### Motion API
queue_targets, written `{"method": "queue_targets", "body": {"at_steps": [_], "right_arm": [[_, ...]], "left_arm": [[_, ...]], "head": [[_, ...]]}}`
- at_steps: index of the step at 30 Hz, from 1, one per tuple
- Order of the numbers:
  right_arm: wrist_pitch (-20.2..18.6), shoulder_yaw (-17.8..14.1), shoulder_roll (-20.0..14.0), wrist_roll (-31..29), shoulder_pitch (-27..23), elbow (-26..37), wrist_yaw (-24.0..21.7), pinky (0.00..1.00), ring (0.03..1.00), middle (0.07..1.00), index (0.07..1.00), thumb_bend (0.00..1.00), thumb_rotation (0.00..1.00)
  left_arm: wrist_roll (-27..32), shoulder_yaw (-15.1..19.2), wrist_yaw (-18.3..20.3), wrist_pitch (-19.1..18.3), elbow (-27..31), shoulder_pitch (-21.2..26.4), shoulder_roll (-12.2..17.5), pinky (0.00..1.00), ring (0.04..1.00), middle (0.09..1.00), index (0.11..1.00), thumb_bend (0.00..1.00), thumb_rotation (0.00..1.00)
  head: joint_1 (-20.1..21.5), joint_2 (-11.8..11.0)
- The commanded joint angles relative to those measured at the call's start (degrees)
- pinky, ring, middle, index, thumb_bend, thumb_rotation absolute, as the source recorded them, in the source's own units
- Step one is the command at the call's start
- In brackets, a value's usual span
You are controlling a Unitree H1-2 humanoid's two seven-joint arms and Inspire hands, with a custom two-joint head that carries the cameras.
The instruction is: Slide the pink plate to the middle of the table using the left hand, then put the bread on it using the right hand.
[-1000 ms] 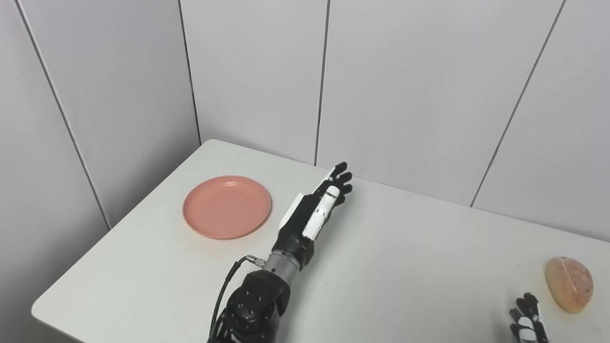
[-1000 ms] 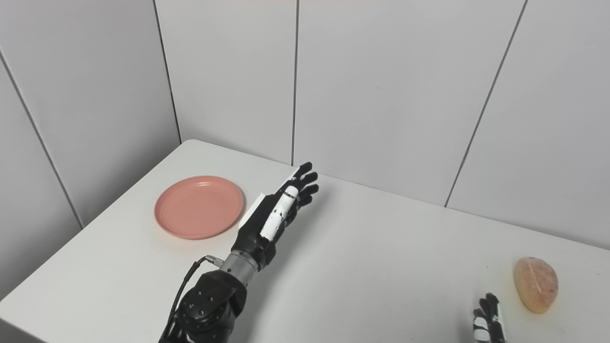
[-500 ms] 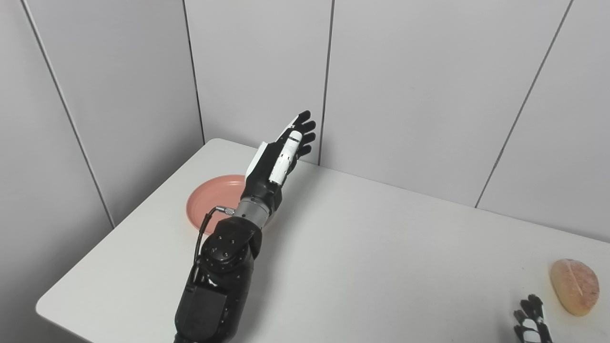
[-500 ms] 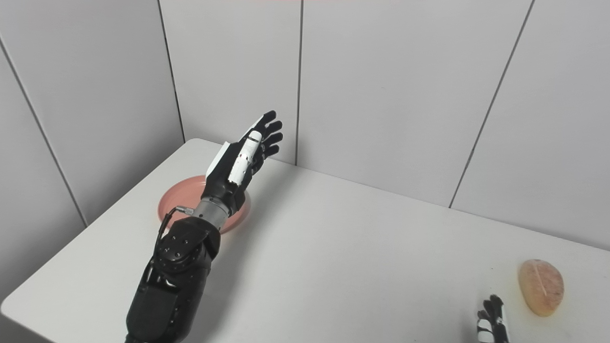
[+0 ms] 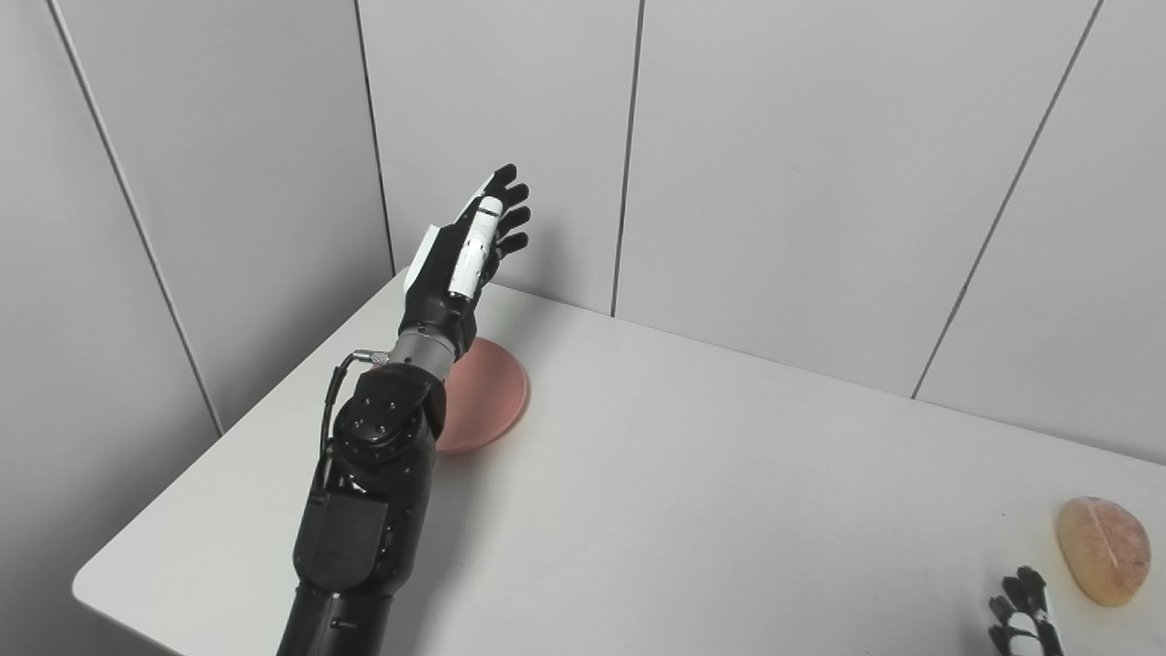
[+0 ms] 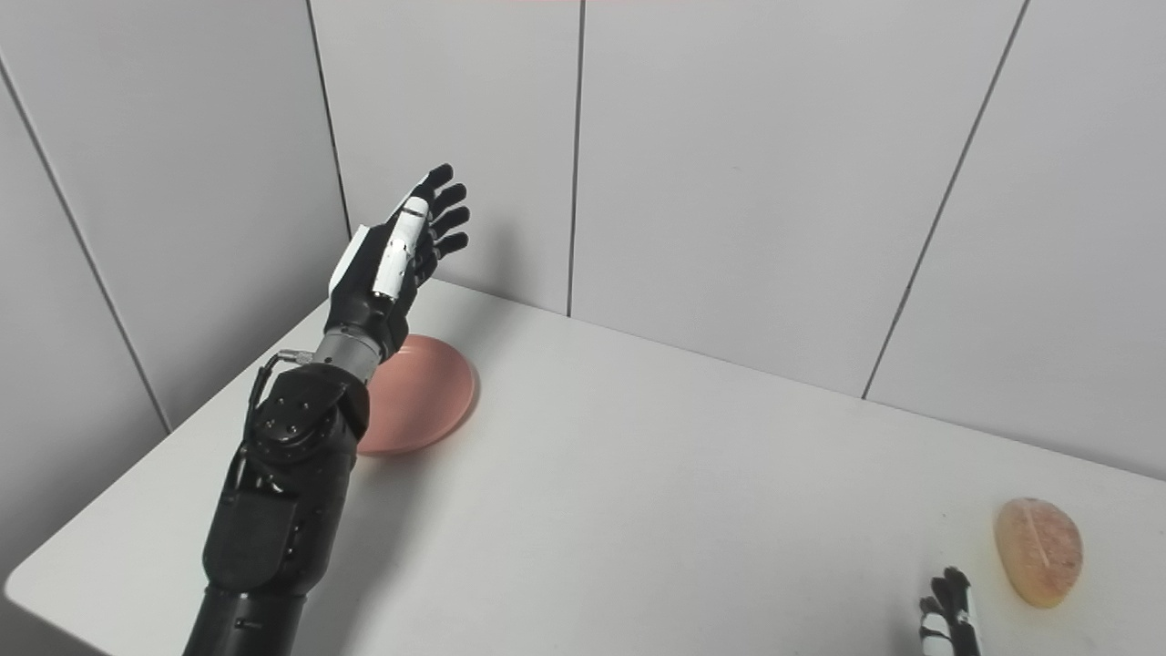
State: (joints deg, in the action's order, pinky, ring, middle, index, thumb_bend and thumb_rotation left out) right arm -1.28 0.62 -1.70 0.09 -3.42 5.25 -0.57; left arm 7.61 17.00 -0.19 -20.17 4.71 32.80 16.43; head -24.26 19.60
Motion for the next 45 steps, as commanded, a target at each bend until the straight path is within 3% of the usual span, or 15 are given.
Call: {"method": "queue_targets", "body": {"at_steps": [1,15,29,45], "right_arm": [[0.2,-0.3,-0.5,-0.1,-0.8,1.8,-0.3,1.0,0.987,0.99,0.997,0.08,1.0],[-0.1,-0.9,-0.7,-1.9,-1.0,0.9,-0.9,1.0,0.997,0.999,1.0,0.07,1.0],[-1.0,-0.8,-1.0,-2.1,-0.9,1.5,-1.1,1.0,1.0,1.0,1.0,0.09,1.0],[-0.8,-1.2,-1.3,-2.5,-1.0,1.3,-1.3,1.0,0.998,0.999,1.0,0.12,1.0]], "left_arm": [[0.2,0.9,-0.7,1.6,-0.2,3.3,2.5,0.9,0.919,0.926,0.916,0.38,1.0],[3.5,6.6,-0.6,4.2,-9.0,4.0,9.1,0.92,0.935,0.944,0.916,0.37,1.0],[5.9,9.8,-0.4,6.1,-15.3,2.6,10.2,0.96,0.955,0.961,0.948,0.34,1.0],[15.3,16.1,0.6,7.8,-22.2,1.1,10.9,1.0,0.99,0.985,0.97,0.32,1.0]], "head": [[-0.1,0.0],[-1.3,-0.6],[-1.7,-0.9],[-2.3,-0.5]]}}
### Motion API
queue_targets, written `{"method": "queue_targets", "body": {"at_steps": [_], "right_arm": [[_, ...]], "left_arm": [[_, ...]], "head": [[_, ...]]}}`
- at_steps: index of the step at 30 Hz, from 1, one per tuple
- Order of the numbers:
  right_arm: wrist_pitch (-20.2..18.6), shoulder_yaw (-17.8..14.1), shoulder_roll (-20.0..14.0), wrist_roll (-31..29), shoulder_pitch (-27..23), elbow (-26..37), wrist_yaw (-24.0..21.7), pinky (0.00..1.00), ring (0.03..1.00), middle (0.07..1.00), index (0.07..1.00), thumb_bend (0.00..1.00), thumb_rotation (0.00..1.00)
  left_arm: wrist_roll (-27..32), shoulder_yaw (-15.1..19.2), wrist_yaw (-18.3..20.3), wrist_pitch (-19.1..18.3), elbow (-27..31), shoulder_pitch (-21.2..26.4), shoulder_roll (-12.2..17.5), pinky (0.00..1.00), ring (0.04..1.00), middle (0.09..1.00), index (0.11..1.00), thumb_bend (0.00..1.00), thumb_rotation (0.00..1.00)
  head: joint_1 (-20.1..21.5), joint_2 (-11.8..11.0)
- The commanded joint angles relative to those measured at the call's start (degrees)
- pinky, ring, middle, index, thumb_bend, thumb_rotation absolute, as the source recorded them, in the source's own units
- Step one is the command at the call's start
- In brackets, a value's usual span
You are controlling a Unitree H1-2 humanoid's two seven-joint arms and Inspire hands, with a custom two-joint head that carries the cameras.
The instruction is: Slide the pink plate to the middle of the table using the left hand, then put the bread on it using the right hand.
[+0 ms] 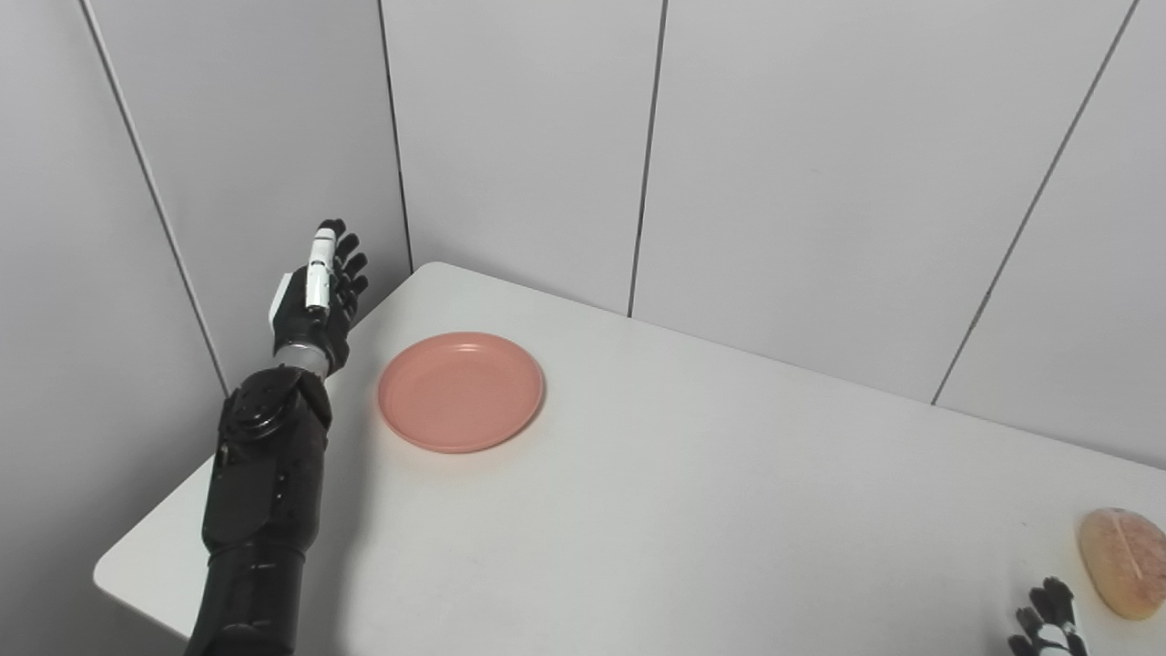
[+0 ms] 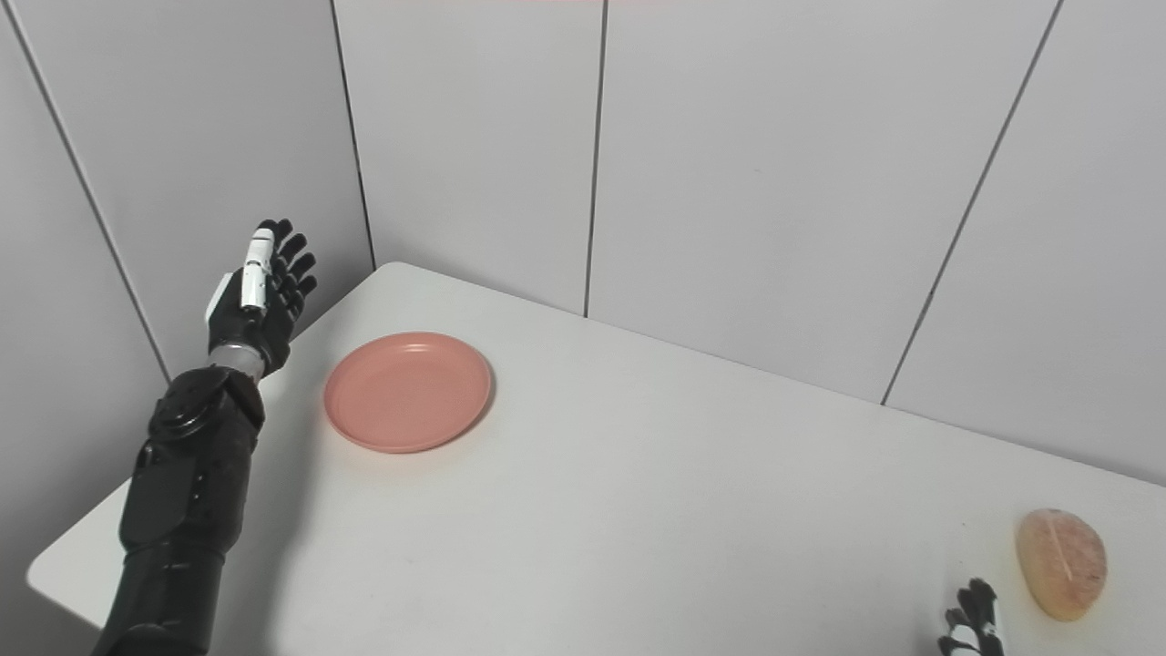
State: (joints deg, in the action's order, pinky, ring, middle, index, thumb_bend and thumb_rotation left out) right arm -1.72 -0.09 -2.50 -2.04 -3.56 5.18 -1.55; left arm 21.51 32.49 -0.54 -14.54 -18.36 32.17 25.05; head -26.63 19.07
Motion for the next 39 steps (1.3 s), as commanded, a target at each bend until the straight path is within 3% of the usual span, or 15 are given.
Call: {"method": "queue_targets", "body": {"at_steps": [1,19,39], "right_arm": [[-0.4,-0.5,-0.5,-0.4,-0.9,1.3,-0.3,1.0,0.998,0.998,1.0,0.11,1.0],[-0.5,-0.5,-0.9,-1.0,-0.8,1.8,-0.6,1.0,1.0,1.0,1.0,0.11,1.0],[-0.8,-0.5,-1.2,-1.1,-0.8,2.4,-0.8,1.0,0.996,0.994,1.0,0.14,1.0]], "left_arm": [[2.3,1.0,1.1,2.1,0.6,1.7,2.2,1.0,0.993,0.986,0.971,0.32,1.0],[5.8,1.1,1.1,2.5,-0.9,-0.5,1.5,1.0,0.992,0.989,0.98,0.32,1.0],[5.0,-0.5,1.2,5.1,-3.2,-3.0,-0.7,1.0,0.981,0.977,0.964,0.27,1.0]], "head": [[0.0,0.1],[-0.6,0.7],[-0.7,1.1]]}}
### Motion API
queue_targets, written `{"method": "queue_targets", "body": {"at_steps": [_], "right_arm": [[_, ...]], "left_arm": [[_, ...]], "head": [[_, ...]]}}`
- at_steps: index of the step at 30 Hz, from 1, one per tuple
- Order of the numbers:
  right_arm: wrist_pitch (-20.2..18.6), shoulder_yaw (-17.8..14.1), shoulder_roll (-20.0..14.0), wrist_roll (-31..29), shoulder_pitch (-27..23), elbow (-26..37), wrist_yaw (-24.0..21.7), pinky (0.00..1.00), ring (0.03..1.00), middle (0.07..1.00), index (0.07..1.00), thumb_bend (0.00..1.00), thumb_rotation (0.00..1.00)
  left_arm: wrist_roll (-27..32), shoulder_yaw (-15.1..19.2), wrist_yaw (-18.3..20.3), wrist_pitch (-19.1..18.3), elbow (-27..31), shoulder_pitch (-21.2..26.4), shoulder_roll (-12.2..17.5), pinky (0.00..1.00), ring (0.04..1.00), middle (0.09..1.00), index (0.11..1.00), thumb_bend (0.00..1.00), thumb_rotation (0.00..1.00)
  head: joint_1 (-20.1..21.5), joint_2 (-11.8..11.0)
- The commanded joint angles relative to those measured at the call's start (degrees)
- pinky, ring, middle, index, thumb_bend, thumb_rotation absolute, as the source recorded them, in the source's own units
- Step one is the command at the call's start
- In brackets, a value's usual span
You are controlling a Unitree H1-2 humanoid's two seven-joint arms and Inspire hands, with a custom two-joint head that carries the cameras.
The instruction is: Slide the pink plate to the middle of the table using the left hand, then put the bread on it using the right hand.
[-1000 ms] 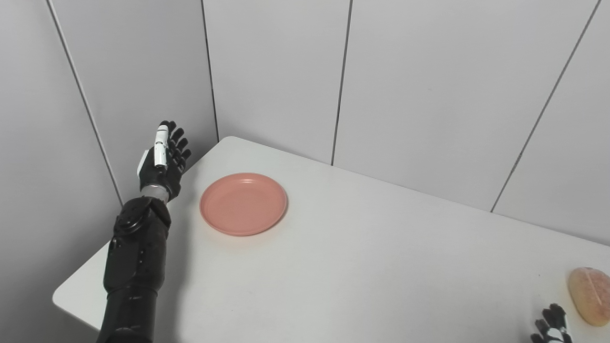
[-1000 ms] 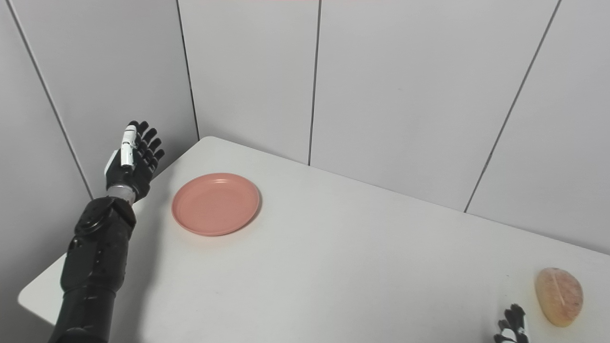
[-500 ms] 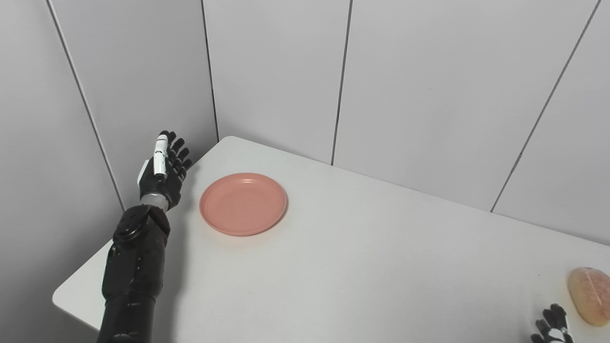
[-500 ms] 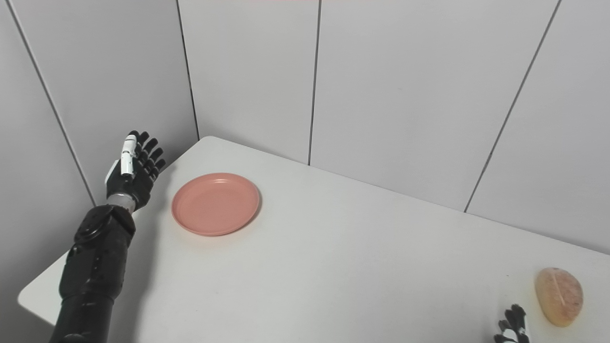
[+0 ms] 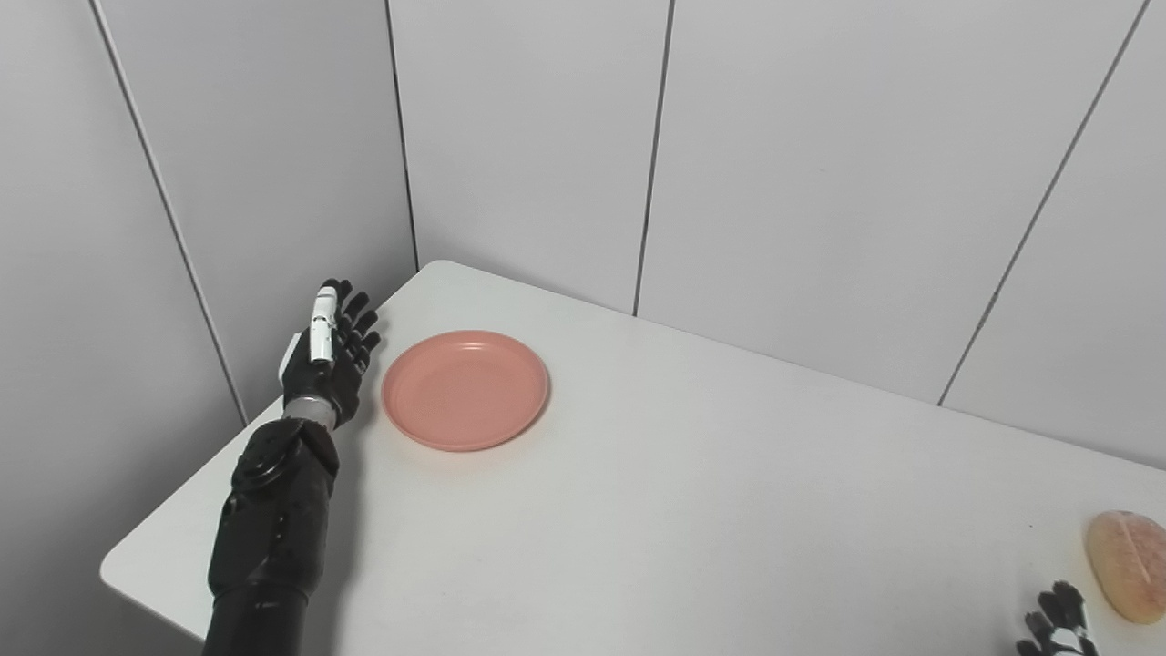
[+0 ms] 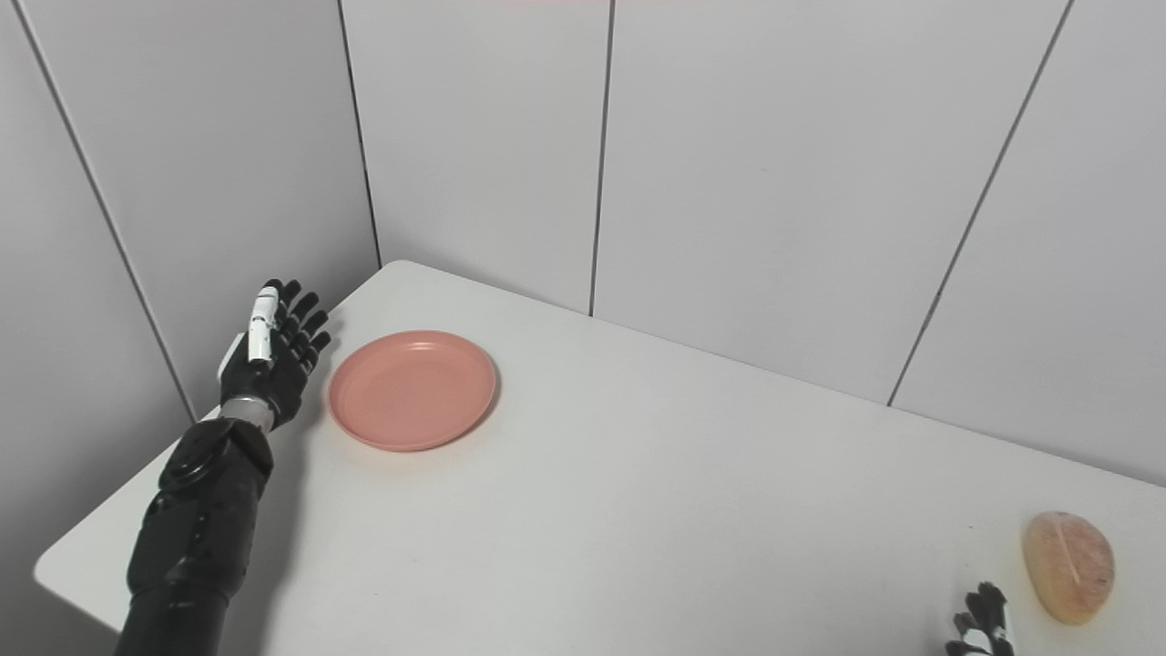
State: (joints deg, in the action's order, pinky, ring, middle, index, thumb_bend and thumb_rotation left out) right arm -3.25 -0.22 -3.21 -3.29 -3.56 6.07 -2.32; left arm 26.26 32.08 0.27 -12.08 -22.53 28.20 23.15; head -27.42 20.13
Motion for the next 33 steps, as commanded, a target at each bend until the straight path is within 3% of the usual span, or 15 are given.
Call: {"method": "queue_targets", "body": {"at_steps": [1,33], "right_arm": [[0.9,-0.4,-0.5,0.2,-0.8,1.4,-0.1,1.0,0.995,0.991,0.998,0.14,1.0],[0.8,-0.6,-0.8,-0.1,-1.1,1.0,-0.5,1.0,0.989,0.985,0.995,0.16,1.0]], "left_arm": [[0.4,0.0,0.3,2.5,0.9,0.9,1.2,1.0,0.981,0.978,0.965,0.27,1.0],[0.5,-1.4,1.3,6.3,-4.3,-1.0,-1.0,0.99,0.984,0.986,0.978,0.28,1.0]], "head": [[0.1,0.0],[0.1,0.6]]}}
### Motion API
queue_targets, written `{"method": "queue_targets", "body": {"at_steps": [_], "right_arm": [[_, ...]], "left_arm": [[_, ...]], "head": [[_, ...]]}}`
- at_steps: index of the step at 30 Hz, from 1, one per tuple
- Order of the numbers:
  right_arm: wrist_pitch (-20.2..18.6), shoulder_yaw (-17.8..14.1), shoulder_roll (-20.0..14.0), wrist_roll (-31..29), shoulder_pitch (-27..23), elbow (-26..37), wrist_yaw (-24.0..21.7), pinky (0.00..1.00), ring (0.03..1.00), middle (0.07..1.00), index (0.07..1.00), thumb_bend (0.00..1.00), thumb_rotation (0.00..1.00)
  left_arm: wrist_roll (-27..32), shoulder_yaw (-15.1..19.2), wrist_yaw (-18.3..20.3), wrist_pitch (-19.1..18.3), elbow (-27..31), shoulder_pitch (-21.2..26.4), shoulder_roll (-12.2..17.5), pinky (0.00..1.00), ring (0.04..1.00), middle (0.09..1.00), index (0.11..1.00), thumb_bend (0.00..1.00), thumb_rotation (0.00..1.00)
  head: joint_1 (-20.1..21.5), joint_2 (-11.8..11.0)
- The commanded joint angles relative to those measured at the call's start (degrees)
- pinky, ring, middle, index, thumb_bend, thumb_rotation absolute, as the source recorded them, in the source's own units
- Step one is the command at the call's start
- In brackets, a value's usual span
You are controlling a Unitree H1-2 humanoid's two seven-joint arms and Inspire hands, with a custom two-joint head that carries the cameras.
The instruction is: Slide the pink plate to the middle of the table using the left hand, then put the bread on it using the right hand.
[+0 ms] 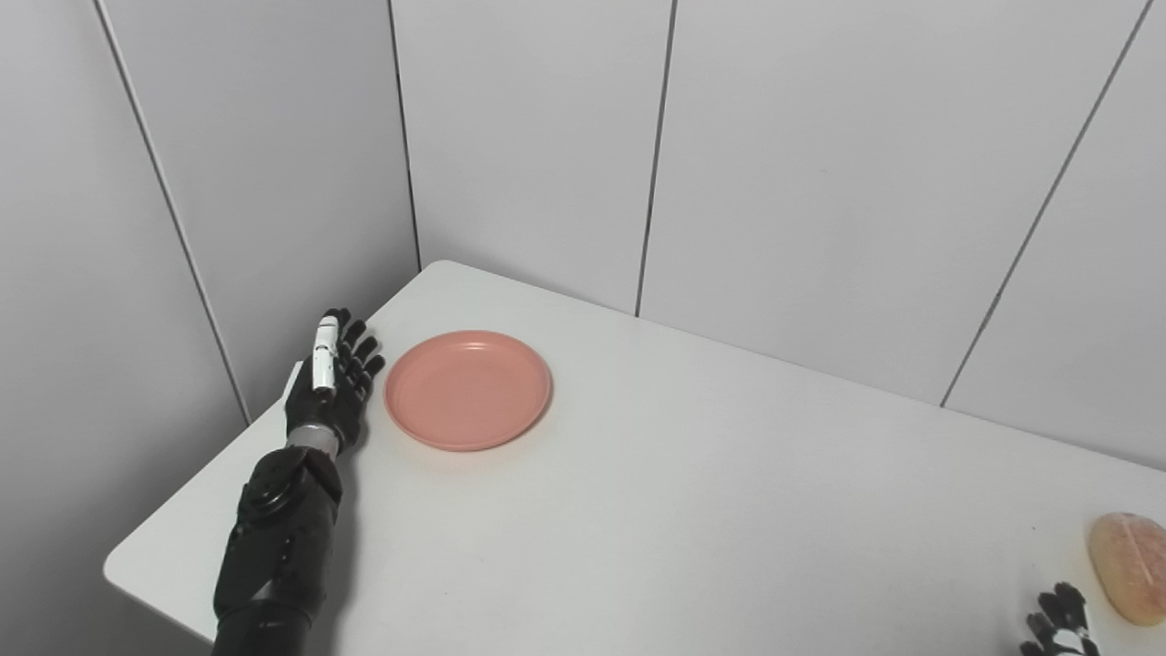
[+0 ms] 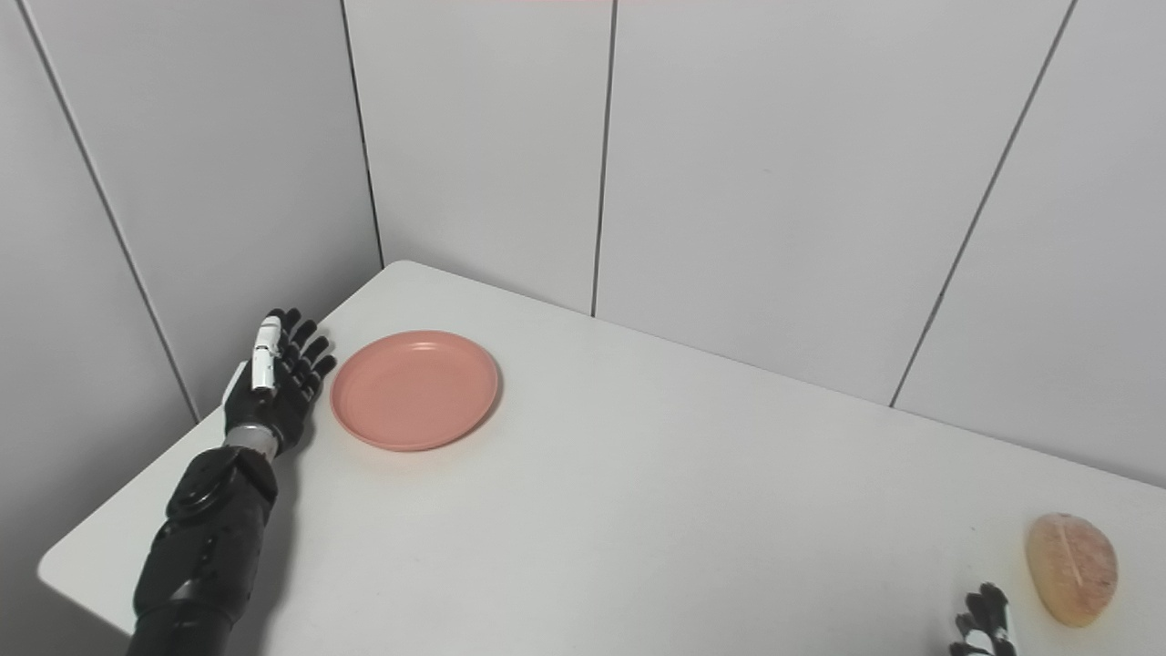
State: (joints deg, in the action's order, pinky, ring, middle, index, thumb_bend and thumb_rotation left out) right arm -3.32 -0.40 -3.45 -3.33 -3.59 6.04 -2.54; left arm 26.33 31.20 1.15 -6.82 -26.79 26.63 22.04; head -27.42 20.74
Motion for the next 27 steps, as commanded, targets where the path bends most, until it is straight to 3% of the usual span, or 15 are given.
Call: {"method": "queue_targets", "body": {"at_steps": [1,10,19,27], "right_arm": [[0.9,-0.5,-0.5,-0.2,-1.1,1.0,-0.2,1.0,0.985,0.982,0.991,0.16,1.0],[0.0,-0.4,-0.5,0.6,-0.9,1.5,0.0,1.0,0.979,0.981,0.99,0.22,1.0],[-0.3,-0.1,0.0,1.1,-0.8,2.1,0.2,1.0,0.985,0.984,0.987,0.2,1.0],[-0.8,0.2,0.5,2.1,-0.5,3.1,0.6,0.99,0.974,0.974,0.978,0.19,1.0]], "left_arm": [[0.5,-0.6,0.5,1.1,0.0,0.6,-0.1,0.98,0.986,0.989,0.981,0.28,1.0],[0.8,-2.5,2.3,2.2,-2.5,1.2,-1.5,1.0,0.984,0.981,0.97,0.28,1.0],[2.1,-4.0,2.5,0.9,-4.4,2.5,-3.0,1.0,0.992,0.994,0.978,0.28,1.0],[1.6,-6.1,4.6,2.7,-7.8,3.4,-3.6,1.0,0.984,0.986,0.979,0.3,1.0]], "head": [[0.1,0.0],[0.3,0.3],[1.3,0.7],[3.2,1.2]]}}
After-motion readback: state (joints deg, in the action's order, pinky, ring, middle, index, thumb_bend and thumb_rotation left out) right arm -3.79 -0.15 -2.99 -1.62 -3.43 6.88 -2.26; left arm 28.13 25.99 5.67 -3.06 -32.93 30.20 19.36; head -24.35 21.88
